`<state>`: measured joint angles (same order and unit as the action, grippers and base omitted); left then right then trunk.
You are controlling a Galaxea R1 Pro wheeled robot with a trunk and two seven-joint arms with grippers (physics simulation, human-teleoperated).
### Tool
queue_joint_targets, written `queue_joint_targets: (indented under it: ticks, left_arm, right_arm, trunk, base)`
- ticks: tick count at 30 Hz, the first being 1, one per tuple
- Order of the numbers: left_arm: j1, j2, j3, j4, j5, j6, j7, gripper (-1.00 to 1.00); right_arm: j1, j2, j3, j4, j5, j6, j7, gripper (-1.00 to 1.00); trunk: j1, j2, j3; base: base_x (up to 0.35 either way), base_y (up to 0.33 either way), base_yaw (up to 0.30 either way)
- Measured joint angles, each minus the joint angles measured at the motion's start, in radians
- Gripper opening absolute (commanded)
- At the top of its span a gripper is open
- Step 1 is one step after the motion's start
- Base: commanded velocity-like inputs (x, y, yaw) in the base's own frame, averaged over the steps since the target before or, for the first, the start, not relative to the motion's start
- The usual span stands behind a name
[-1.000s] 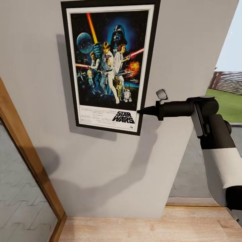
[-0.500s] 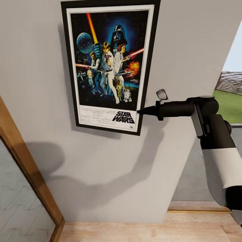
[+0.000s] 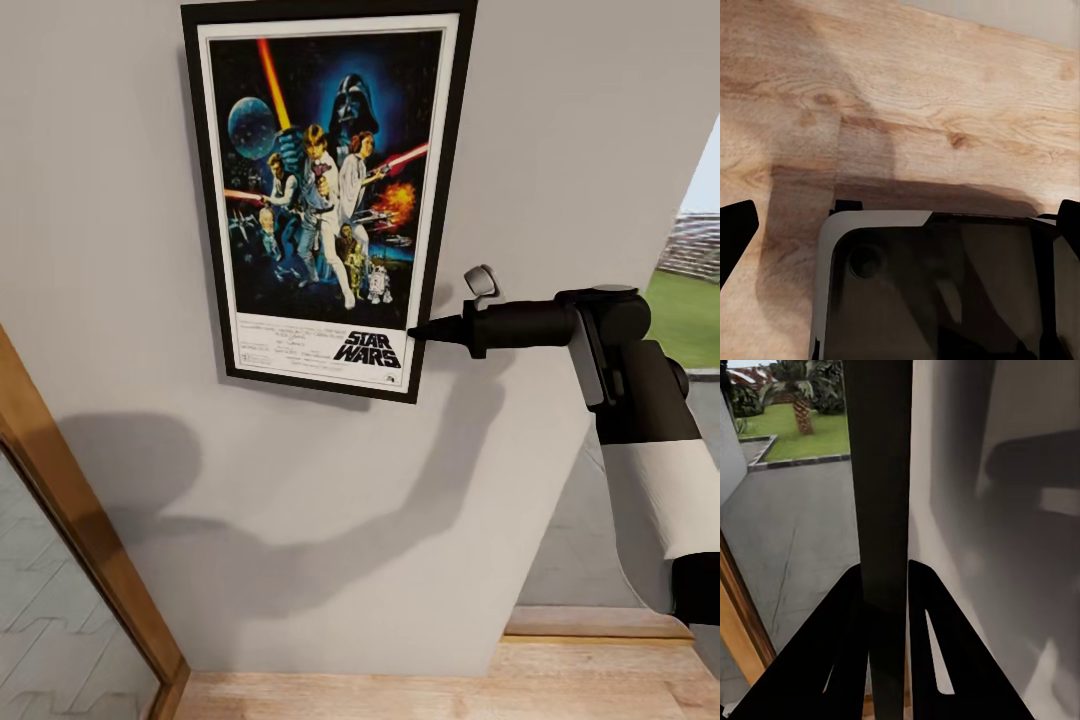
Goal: Pick up the poster from the kitchen countertop and hang it on one of the wall nails in the kitchen.
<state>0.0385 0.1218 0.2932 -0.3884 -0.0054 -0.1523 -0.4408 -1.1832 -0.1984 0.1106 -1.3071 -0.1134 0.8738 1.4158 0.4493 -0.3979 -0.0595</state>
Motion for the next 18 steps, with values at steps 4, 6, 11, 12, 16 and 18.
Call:
queue_joint_targets:
  ticks: [4, 6, 11, 12, 16, 18]
  left_arm:
    - [0.000, 0.000, 0.000, 0.000, 0.000, 0.000, 0.000, 1.00]
    - [0.000, 0.000, 0.000, 0.000, 0.000, 0.000, 0.000, 1.00]
    - [0.000, 0.000, 0.000, 0.000, 0.000, 0.000, 0.000, 1.00]
    - [0.000, 0.000, 0.000, 0.000, 0.000, 0.000, 0.000, 1.00]
    - [0.000, 0.000, 0.000, 0.000, 0.000, 0.000, 0.000, 1.00]
    - [0.000, 0.000, 0.001, 0.000, 0.000, 0.000, 0.000, 1.00]
  right_arm:
    - [0.000, 0.000, 0.001, 0.000, 0.000, 0.000, 0.000, -1.00]
    - [0.000, 0.000, 0.001, 0.000, 0.000, 0.000, 0.000, -1.00]
    - [0.000, 0.000, 0.001, 0.000, 0.000, -0.001, 0.000, -1.00]
    - [0.000, 0.000, 0.001, 0.000, 0.000, -0.001, 0.000, -1.00]
    - [0.000, 0.000, 0.001, 0.000, 0.000, -0.001, 0.000, -1.00]
    - [0.000, 0.000, 0.001, 0.000, 0.000, -0.001, 0.000, -1.00]
  trunk:
    - [0.000, 0.000, 0.000]
    - [0.000, 0.000, 0.000]
    - [0.000, 0.000, 0.000]
    - [0.000, 0.000, 0.000]
    - [0.000, 0.000, 0.000]
    - [0.000, 0.000, 0.000]
  base:
    - [0.001, 0.000, 0.000]
    - [0.000, 0.000, 0.000]
    - [0.000, 0.000, 0.000]
    - [0.000, 0.000, 0.000]
    - [0.011, 0.000, 0.000]
    - [0.135, 0.000, 0.000]
